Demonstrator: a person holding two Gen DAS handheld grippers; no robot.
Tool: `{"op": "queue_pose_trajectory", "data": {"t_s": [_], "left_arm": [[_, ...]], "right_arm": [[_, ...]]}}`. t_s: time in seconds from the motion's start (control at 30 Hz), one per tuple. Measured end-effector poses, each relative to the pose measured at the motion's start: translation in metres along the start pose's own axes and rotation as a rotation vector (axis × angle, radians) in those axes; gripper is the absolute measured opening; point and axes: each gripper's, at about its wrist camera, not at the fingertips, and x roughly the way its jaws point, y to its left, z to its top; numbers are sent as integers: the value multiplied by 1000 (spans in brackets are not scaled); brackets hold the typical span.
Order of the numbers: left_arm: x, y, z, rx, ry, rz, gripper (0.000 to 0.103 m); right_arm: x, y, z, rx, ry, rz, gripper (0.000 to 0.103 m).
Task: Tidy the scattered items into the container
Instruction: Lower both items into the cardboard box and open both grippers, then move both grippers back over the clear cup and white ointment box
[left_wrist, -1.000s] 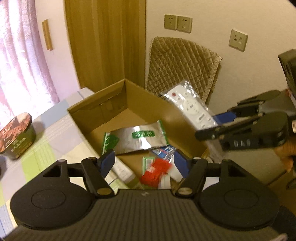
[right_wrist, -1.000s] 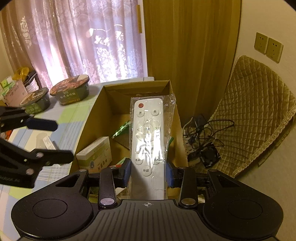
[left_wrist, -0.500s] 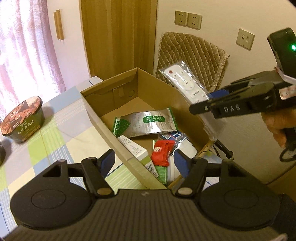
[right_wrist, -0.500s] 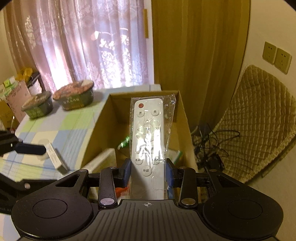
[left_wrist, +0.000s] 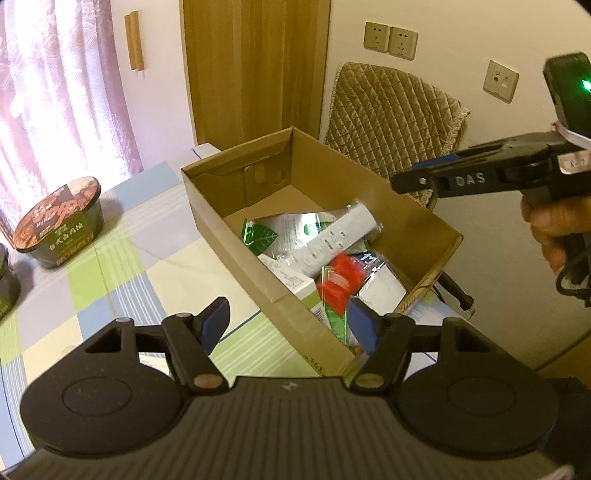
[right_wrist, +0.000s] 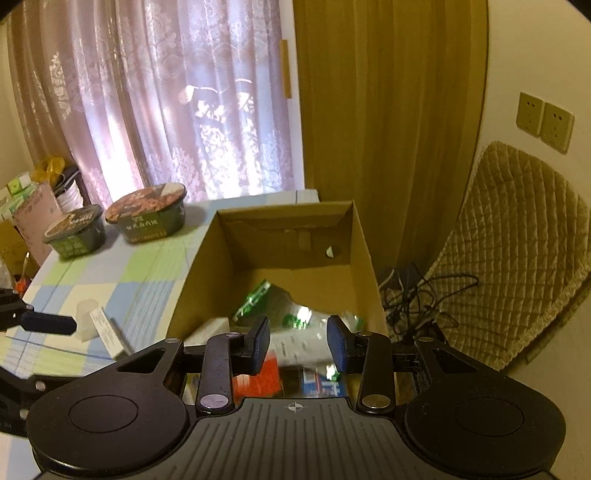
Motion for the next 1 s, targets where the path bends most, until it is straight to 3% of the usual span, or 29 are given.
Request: {"op": "queue_pose_trajectory", "data": {"t_s": [0.3, 0.33, 0.37, 0.4, 0.77, 1.0], "left_arm": [[-14, 8, -18, -33, 4, 8, 66], [-17, 10, -21, -37, 6, 13, 66], [-20, 12, -24, -41, 7, 17, 66], [-24, 14, -28, -48, 7, 22, 66], [-69, 54, -84, -145, 28, 113, 66], [-97, 84, -121, -193, 42, 181, 66]], "right_arm": [[-18, 11, -28, 34, 24, 15, 43], [-21, 14, -32, 38, 23, 19, 50], [-25, 18, -36, 42, 14, 20, 78], [-29, 22, -39, 44, 5, 27, 82], [-57, 98, -72, -15, 37, 150, 82], [-53, 146, -69, -102, 73, 212, 82]]}}
